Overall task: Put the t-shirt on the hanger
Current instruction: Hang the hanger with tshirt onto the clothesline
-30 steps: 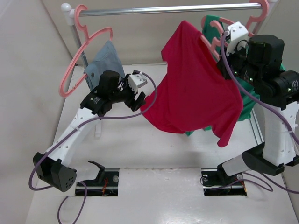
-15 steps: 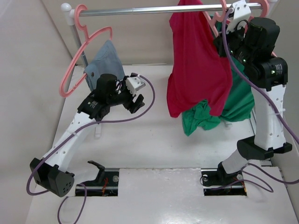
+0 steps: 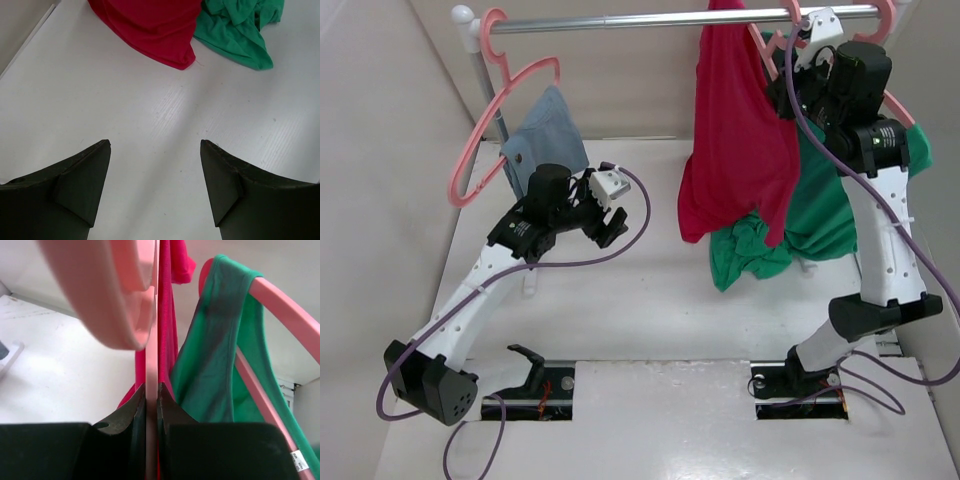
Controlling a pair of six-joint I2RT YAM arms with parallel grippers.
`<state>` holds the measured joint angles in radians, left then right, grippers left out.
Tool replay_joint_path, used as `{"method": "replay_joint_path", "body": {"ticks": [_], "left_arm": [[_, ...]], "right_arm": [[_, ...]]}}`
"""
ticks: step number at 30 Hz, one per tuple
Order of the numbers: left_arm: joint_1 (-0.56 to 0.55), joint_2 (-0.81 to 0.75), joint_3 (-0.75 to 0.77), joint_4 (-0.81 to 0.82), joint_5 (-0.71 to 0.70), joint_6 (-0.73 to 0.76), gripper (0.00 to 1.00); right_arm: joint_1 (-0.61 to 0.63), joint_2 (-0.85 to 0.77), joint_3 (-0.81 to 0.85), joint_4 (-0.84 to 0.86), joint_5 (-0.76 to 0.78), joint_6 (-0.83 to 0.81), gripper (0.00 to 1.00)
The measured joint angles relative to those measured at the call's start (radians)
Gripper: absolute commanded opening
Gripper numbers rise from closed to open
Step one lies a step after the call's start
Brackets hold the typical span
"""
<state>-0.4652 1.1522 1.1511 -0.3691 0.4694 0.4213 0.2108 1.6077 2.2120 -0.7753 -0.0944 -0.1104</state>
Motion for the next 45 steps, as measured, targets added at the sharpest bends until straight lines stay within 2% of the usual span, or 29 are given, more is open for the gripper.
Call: {"method": "replay_joint_path", "body": {"ticks": [1, 3, 5, 6, 7, 8, 9, 11, 12, 13, 25, 28, 32, 38, 42, 45], "left_arm": [[0.000, 0.000, 0.000, 0.001, 0.000, 0.000, 0.69], [0.000, -0.002, 0.000, 0.004, 0.000, -0.001, 0.69], [0.000, -0.003, -0.003, 0.010, 0.000, -0.001, 0.69], [0.000, -0.005, -0.007, 0.014, 0.000, -0.001, 0.70], [0.000, -0.007, -0.012, 0.015, 0.000, -0.001, 0.71], [0.000, -0.008, -0.015, 0.013, 0.001, -0.001, 0.71], [0.000, -0.008, -0.018, 0.014, 0.001, -0.002, 0.71], [0.000, -0.008, -0.019, 0.014, 0.001, -0.004, 0.71], [0.000, -0.008, -0.019, 0.014, 0.002, -0.005, 0.71], [0.000, -0.008, -0.019, 0.014, 0.002, -0.005, 0.71], [0.000, -0.008, -0.020, 0.015, 0.024, -0.013, 0.71], [0.000, -0.009, -0.036, 0.026, 0.026, -0.017, 0.71], [0.000, -0.013, -0.108, 0.061, 0.006, -0.034, 0.71], [0.000, -0.050, -0.295, 0.113, -0.090, -0.054, 0.71], [0.001, -0.079, -0.402, 0.161, -0.193, -0.068, 0.71], [0.011, -0.108, -0.475, 0.193, -0.246, -0.084, 0.71]], "right_arm": [[0.000, -0.008, -0.010, 0.003, -0.008, 0.003, 0.05], [0.000, -0.036, -0.044, 0.011, -0.027, 0.007, 0.36], [-0.001, -0.068, -0.086, 0.006, -0.050, 0.010, 0.55], [-0.001, -0.091, -0.118, 0.004, -0.068, -0.005, 0.71], [0.000, -0.113, -0.146, 0.000, -0.072, -0.005, 0.71], [0.002, -0.134, -0.172, -0.002, -0.080, -0.023, 0.82], [0.006, -0.154, -0.191, -0.010, -0.088, -0.031, 0.88], [0.014, -0.187, -0.209, -0.031, -0.093, -0.057, 0.94], [0.025, -0.203, -0.212, -0.041, -0.093, -0.071, 0.94], [0.035, -0.216, -0.213, -0.051, -0.092, -0.083, 1.00], [0.211, -0.456, -0.230, -0.074, 0.054, -0.184, 1.00], [0.262, -0.552, -0.316, -0.008, 0.026, -0.208, 1.00], [0.342, -0.657, -0.478, 0.107, -0.111, -0.231, 1.00], [0.511, -0.556, -0.669, 0.206, -0.197, -0.226, 1.00], [0.607, -0.430, -0.871, 0.256, -0.136, -0.183, 1.00], [0.639, -0.395, -1.047, 0.290, -0.079, -0.135, 1.00]]}}
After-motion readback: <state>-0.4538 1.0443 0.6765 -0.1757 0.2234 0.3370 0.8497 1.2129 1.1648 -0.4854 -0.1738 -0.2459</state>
